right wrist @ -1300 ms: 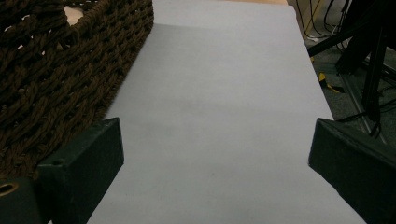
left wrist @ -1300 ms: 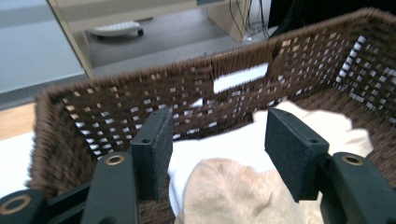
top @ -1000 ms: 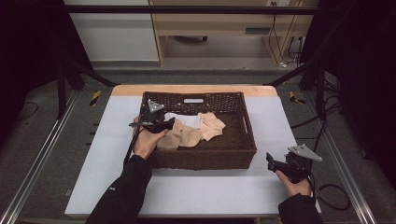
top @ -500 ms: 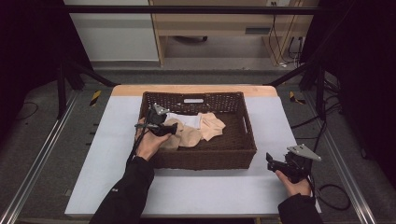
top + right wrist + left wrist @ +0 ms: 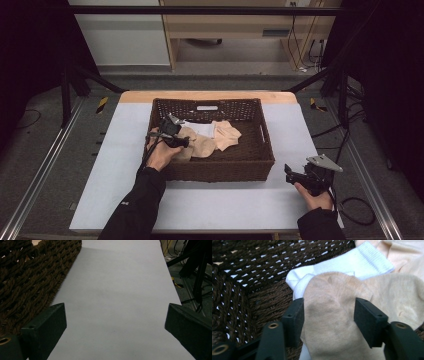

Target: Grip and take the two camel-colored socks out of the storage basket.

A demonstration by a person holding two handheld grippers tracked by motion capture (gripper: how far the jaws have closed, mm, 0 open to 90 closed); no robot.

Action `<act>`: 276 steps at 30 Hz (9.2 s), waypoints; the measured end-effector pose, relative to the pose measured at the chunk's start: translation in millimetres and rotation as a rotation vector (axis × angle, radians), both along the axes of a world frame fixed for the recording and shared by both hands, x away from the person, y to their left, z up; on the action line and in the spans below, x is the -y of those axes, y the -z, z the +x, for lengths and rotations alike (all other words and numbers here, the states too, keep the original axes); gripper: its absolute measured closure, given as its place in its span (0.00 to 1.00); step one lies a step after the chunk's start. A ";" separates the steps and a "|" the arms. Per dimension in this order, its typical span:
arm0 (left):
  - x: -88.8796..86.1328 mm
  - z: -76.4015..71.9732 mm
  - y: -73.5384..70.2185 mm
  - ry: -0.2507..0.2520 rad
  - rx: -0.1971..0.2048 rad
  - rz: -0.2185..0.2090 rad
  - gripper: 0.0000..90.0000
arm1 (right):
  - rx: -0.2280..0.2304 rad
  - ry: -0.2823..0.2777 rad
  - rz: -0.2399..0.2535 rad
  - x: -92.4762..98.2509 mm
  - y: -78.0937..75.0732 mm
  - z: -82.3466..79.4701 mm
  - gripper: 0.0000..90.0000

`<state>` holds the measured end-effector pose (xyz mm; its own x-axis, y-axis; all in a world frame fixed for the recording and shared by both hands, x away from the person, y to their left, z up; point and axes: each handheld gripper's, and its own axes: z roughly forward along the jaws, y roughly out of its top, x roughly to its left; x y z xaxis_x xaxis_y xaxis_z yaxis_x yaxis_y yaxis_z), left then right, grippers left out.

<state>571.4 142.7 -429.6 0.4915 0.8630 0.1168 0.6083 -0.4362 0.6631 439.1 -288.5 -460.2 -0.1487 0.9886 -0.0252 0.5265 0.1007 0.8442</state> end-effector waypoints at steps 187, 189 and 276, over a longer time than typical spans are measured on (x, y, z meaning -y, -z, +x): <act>-46.1 -108.8 -95.4 0.101 0.376 -0.426 0.48 | 0.009 0.022 0.006 3.5 -3.7 -4.1 0.04; -45.3 -100.4 -96.3 0.087 0.375 -0.423 0.48 | 0.003 0.023 0.006 3.0 -3.4 -3.7 0.04; -9.1 8.5 1.2 0.046 -0.039 -0.054 0.93 | -0.003 0.025 -0.001 2.9 -2.3 -1.5 0.05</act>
